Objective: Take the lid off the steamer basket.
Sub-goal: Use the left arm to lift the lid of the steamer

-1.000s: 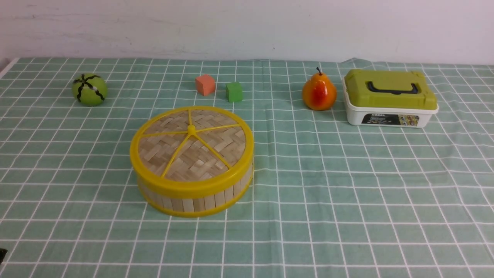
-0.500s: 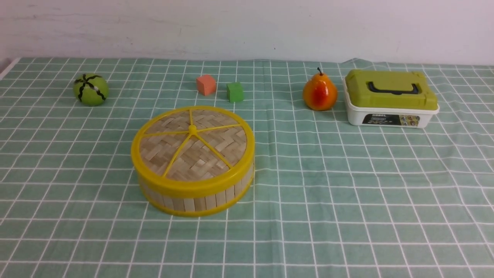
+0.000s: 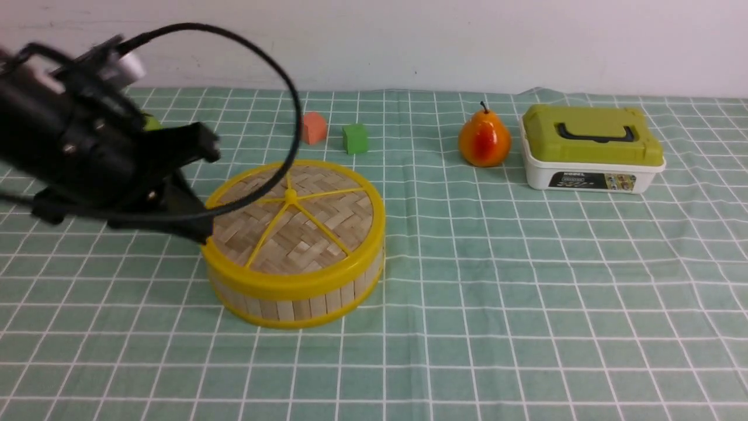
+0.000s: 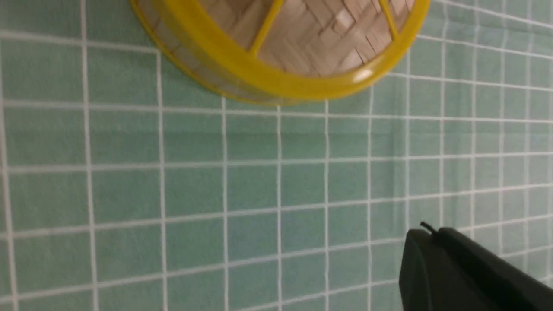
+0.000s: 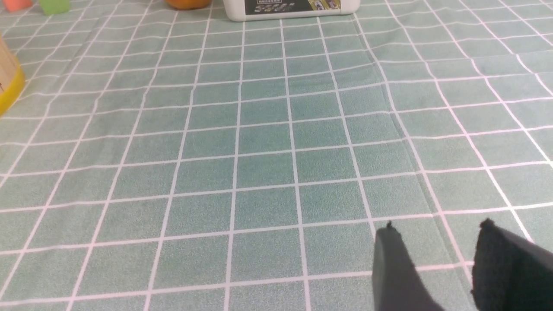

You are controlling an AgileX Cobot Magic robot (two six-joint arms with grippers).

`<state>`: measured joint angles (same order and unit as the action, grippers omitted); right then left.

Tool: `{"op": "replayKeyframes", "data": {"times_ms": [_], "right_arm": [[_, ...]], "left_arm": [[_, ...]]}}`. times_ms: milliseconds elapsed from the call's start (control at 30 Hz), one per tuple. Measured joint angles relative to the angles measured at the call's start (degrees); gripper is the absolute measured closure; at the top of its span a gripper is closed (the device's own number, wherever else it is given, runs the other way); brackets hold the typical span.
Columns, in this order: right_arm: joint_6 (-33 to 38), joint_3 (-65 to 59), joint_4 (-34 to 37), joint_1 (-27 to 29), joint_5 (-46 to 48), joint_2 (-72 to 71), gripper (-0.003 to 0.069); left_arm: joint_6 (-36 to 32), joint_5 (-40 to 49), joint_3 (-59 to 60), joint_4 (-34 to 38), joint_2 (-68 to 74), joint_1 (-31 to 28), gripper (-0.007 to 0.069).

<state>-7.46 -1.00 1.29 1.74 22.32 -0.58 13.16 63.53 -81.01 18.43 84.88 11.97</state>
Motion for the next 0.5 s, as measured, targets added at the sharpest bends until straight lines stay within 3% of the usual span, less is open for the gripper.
{"op": "replayKeyframes", "data": {"times_ms": [233,500], "right_arm": [[0.00,0.00,0.00,0.00,0.00,0.00,0.0418],[0.00,0.00,0.00,0.00,0.00,0.00,0.0418]], "left_arm": [[10.83,7.10,-26.67,-13.90,20.64,7.96,0.0637],[11.93,7.26,-45.48,-15.84,39.51,11.39,0.0586]]}}
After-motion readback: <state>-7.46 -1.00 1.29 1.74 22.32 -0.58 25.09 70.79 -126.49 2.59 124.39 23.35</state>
